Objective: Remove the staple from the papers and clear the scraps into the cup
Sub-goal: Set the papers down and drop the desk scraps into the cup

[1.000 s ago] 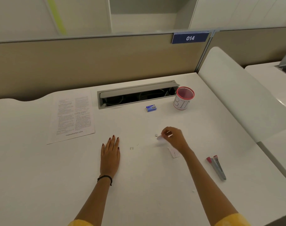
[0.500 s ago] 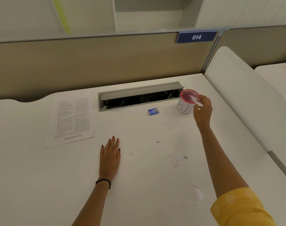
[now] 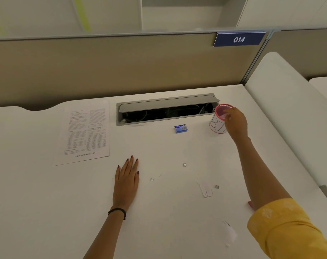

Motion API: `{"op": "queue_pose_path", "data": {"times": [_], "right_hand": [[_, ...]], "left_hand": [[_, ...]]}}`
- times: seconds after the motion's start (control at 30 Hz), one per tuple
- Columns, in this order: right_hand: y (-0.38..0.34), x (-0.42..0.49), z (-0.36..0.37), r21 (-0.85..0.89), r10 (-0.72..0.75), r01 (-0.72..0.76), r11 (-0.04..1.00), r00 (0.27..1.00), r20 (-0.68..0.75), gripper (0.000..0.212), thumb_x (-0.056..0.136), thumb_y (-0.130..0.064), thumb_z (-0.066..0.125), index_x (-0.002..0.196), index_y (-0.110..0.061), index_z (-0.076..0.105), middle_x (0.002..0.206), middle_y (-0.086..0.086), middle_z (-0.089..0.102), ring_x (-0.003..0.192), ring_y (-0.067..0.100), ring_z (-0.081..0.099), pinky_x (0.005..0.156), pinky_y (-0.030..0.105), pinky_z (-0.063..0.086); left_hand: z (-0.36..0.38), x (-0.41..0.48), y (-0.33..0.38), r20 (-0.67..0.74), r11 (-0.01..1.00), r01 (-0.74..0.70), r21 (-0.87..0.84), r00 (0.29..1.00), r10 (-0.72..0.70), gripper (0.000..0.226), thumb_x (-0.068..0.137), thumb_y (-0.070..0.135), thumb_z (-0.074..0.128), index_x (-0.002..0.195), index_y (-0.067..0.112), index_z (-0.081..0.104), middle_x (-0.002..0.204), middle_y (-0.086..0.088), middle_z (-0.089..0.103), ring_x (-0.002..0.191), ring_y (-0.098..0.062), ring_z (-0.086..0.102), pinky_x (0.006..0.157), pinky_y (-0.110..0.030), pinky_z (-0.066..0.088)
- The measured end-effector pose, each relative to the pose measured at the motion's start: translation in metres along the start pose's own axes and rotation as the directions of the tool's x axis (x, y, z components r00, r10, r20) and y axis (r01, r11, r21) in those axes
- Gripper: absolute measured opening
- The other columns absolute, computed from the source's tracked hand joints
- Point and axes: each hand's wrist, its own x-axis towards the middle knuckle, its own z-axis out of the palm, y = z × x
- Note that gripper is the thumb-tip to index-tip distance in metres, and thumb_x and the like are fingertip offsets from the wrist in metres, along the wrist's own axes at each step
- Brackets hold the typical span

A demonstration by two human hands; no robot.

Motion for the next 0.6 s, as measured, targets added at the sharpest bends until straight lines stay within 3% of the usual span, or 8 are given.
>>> {"op": "queue_pose_path", "data": {"times": [0.07, 0.17, 0.3, 0.43, 0.53, 0.6], "right_hand": [[0.001, -0.007, -0.004, -0.012, -0.010, 0.009, 1.000, 0.999, -0.048, 0.024, 0.090, -0.005, 0.049, 0.111, -0.001, 0.061, 0.119, 0.020, 0.060, 0.105, 0.034, 0.058, 0.088, 0.039, 0.050], [0.001, -0.025, -0.010, 0.112, -0.019, 0.025, 0.993, 0.998, -0.060, 0.019, 0.086, 0.002, 0.051, 0.099, 0.000, 0.065, 0.111, 0.021, 0.063, 0.100, 0.034, 0.060, 0.082, 0.033, 0.048], [0.002, -0.059, -0.011, 0.228, -0.089, 0.048, 0.973, 0.981, 0.174, 0.017, 0.082, 0.007, 0.057, 0.093, -0.001, 0.068, 0.103, 0.019, 0.066, 0.087, 0.028, 0.062, 0.076, 0.024, 0.046], [-0.005, -0.106, -0.011, 0.214, -0.108, 0.017, 0.977, 0.902, 0.418, 0.013, 0.084, 0.000, 0.061, 0.095, -0.003, 0.067, 0.097, 0.013, 0.066, 0.078, 0.015, 0.057, 0.063, 0.007, 0.042], [-0.005, -0.140, -0.002, 0.150, -0.056, -0.045, 0.988, 0.793, 0.607, 0.022, 0.081, -0.011, 0.068, 0.101, -0.005, 0.063, 0.098, 0.011, 0.061, 0.079, 0.016, 0.055, 0.072, 0.021, 0.048], [-0.004, -0.159, 0.003, 0.094, -0.020, -0.056, 0.994, 0.751, 0.660, 0.036, 0.077, -0.018, 0.073, 0.107, -0.007, 0.058, 0.098, 0.007, 0.052, 0.081, 0.016, 0.052, 0.076, 0.027, 0.045]], "left_hand": [[0.000, 0.000, 0.000, 0.005, 1.000, 0.001, -0.008, 1.000, -0.001, 0.057, 0.097, 0.040, 0.002, 0.144, 0.018, 0.027, 0.152, 0.000, 0.023, 0.139, -0.014, 0.019, 0.114, -0.035, 0.008], [0.000, 0.000, -0.001, 0.015, 1.000, 0.002, -0.007, 1.000, -0.002, 0.058, 0.097, 0.041, 0.001, 0.144, 0.018, 0.026, 0.152, 0.000, 0.023, 0.139, -0.014, 0.019, 0.114, -0.036, 0.010], [-0.001, -0.001, -0.001, 0.038, 1.000, 0.015, -0.012, 0.999, -0.014, 0.061, 0.097, 0.040, -0.002, 0.143, 0.014, 0.028, 0.150, -0.005, 0.027, 0.138, -0.020, 0.025, 0.113, -0.041, 0.017], [-0.003, -0.006, 0.003, 0.040, 0.999, 0.014, -0.033, 0.999, -0.013, 0.063, 0.096, 0.041, -0.001, 0.141, 0.010, 0.032, 0.148, -0.008, 0.031, 0.136, -0.025, 0.030, 0.111, -0.044, 0.020], [-0.004, -0.011, 0.004, 0.043, 0.999, -0.001, -0.037, 0.999, 0.002, 0.057, 0.095, 0.035, 0.009, 0.141, 0.010, 0.032, 0.148, -0.009, 0.032, 0.136, -0.025, 0.029, 0.111, -0.044, 0.020], [-0.005, -0.015, 0.004, 0.051, 0.999, -0.010, -0.036, 0.999, 0.012, 0.057, 0.094, 0.033, 0.012, 0.141, 0.010, 0.033, 0.148, -0.009, 0.032, 0.136, -0.025, 0.030, 0.111, -0.043, 0.020]]}}
